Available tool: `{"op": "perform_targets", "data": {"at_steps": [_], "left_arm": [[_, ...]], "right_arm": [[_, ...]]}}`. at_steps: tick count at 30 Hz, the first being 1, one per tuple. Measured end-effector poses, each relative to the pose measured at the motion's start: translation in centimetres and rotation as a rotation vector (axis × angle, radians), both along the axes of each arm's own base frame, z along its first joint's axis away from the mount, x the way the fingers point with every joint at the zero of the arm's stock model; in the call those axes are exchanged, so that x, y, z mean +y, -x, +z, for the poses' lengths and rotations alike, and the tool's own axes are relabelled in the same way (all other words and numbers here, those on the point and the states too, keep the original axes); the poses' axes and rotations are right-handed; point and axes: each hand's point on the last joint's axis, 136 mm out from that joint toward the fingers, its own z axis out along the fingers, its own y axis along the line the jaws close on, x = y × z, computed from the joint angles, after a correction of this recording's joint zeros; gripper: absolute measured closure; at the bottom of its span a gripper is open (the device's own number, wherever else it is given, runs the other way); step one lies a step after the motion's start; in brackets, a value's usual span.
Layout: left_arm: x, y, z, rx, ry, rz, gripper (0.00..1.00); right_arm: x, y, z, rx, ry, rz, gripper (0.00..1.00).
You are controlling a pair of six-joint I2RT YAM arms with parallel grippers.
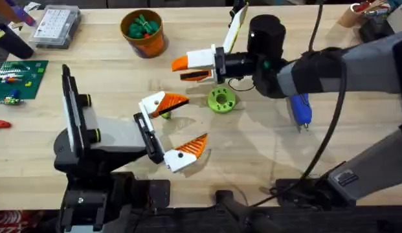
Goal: Pick up the gripper from the table and insert it into the empty holder that is missing its gripper. Then pick up a screw, insert it into the mounting hole, and use the screwdriver to tighten it. Finally, clean up the table by picking up the vegetable and placing it into the bucket.
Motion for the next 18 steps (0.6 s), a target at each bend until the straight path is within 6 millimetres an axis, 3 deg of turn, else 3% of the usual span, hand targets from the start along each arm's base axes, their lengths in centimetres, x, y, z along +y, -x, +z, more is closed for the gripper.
{"op": "perform_targets", "data": {"at_steps": [3, 7, 10, 11, 12, 13, 16, 18], "left_arm": [[0.0, 0.0, 0.0, 0.000, 0.000, -0.002, 0.015], [0.0, 0.0, 0.0, 0.001, 0.000, -0.002, 0.014], [0.0, 0.0, 0.0, 0.001, 0.000, -0.002, 0.014], [0.0, 0.0, 0.0, 0.000, 0.000, -0.002, 0.014], [0.0, 0.0, 0.0, 0.000, 0.000, -0.002, 0.014], [0.0, 0.0, 0.0, 0.000, 0.000, -0.002, 0.014], [0.0, 0.0, 0.0, 0.001, 0.000, -0.002, 0.014], [0.0, 0.0, 0.0, 0.001, 0.000, -0.002, 0.014]], "right_arm": [[0.1, -0.5, -0.5, -0.004, 0.036, -0.002, 0.004], [0.6, -2.7, 1.7, -0.105, 0.048, -0.008, 0.006], [0.0, -3.7, 1.1, -0.083, 0.105, -0.021, 0.004], [-0.3, -3.9, 0.5, -0.068, 0.136, -0.028, 0.004], [-2.1, -3.9, -1.4, -0.003, 0.271, -0.067, 0.004], [-2.8, -3.7, -1.8, 0.003, 0.313, -0.078, 0.005], [-4.6, -3.5, -0.8, -0.070, 0.406, -0.114, 0.004], [-5.6, -3.7, 1.3, -0.162, 0.433, -0.144, 0.004]]}}
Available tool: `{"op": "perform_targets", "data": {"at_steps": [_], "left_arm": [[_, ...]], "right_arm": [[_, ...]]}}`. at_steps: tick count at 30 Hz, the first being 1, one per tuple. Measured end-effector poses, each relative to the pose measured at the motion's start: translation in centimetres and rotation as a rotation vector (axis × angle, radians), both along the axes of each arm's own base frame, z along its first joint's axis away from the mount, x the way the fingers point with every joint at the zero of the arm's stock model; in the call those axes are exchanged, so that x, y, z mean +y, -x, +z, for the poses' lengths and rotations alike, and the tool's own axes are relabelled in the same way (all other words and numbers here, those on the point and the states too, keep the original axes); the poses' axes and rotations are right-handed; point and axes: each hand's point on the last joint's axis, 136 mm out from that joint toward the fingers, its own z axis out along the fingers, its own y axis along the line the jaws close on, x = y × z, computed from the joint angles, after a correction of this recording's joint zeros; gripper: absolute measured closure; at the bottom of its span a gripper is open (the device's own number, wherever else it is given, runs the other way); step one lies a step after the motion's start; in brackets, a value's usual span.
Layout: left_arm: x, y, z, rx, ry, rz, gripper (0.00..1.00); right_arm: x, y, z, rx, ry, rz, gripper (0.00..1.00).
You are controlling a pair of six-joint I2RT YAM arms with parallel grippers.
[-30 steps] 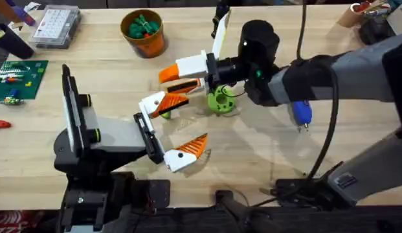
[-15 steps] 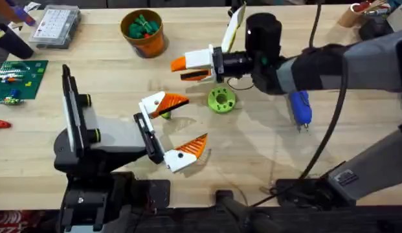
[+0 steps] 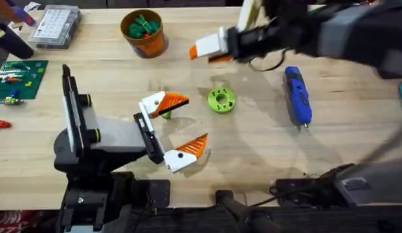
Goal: Pick up the gripper from the table and insert it into the empty holder that is missing its gripper. Then pick up a screw, insert it into the mounting hole, and use the screwdriver to tighten it. Finally, clean up the table by picking up the vegetable and placing it into the bucket.
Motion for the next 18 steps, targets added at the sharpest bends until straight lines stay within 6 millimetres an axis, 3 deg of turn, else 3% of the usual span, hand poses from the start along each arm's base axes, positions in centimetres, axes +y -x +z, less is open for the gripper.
{"op": "perform_targets", "data": {"at_steps": [3, 8, 12, 18], "left_arm": [[0.0, 0.0, 0.0, 0.000, 0.000, 0.000, 0.014], [0.0, 0.0, 0.0, 0.000, 0.000, 0.000, 0.014], [0.0, 0.0, 0.0, 0.000, 0.000, 0.000, 0.015], [0.0, 0.0, 0.0, 0.000, 0.000, 0.000, 0.014]], "right_arm": [[-2.0, 0.3, 3.5, -0.119, 0.054, -0.037, 0.004], [-5.6, 2.2, 7.1, -0.235, 0.161, -0.121, 0.004], [-8.3, 4.6, 8.0, -0.262, 0.265, -0.172, 0.003], [-11.4, 7.7, 7.8, -0.233, 0.387, -0.218, 0.003]]}}
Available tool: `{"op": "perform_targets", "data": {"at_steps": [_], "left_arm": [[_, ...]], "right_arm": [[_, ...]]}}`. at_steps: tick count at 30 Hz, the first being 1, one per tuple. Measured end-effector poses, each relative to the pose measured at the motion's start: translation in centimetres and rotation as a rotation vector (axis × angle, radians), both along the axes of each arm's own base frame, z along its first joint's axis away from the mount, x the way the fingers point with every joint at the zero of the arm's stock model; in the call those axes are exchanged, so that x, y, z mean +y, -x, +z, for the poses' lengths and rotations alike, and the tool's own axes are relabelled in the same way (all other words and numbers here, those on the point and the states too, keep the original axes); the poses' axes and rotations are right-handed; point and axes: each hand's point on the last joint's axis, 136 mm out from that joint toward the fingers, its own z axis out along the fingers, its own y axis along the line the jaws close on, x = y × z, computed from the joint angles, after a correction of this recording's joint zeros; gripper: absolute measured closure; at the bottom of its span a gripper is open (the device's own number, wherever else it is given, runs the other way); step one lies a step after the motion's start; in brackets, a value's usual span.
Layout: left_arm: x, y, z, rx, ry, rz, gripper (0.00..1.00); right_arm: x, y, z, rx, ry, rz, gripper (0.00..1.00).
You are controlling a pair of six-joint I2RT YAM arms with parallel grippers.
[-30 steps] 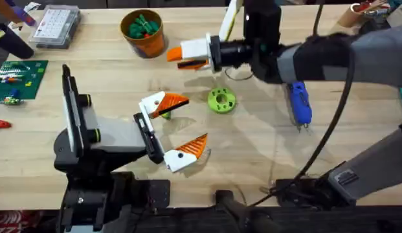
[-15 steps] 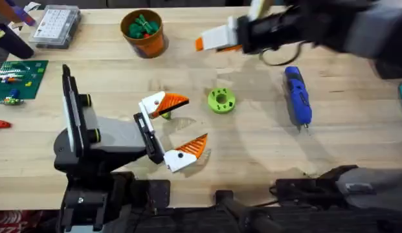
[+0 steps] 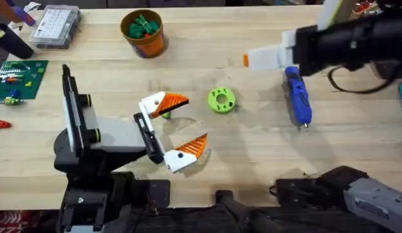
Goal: Pick up the gripper from the table and insert it into the empty holder that is missing its gripper. Then pick up a screw, insert it into the mounting hole, and use the screwdriver to tighten it. Finally, clean up the table by picking up the vegetable and placing it into the bucket.
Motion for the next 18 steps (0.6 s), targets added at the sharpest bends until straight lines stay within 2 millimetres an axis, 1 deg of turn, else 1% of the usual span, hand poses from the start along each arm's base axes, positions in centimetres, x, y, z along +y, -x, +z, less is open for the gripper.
{"op": "perform_targets", "data": {"at_steps": [4, 6, 11, 18], "left_arm": [[0.0, 0.0, 0.0, 0.000, 0.000, 0.000, 0.013], [0.0, 0.0, 0.0, 0.000, 0.000, 0.000, 0.013], [0.0, 0.0, 0.0, 0.000, 0.000, 0.000, 0.015], [0.0, 0.0, 0.0, 0.000, 0.000, 0.000, 0.015]], "right_arm": [[-1.1, 0.6, 0.2, -0.030, 0.030, -0.031, 0.003], [-1.6, 1.0, -0.2, -0.042, 0.042, -0.045, 0.003], [-2.8, 2.7, -2.6, -0.032, 0.071, -0.063, 0.003], [-3.4, 4.5, -7.5, 0.054, 0.116, -0.056, 0.003]]}}
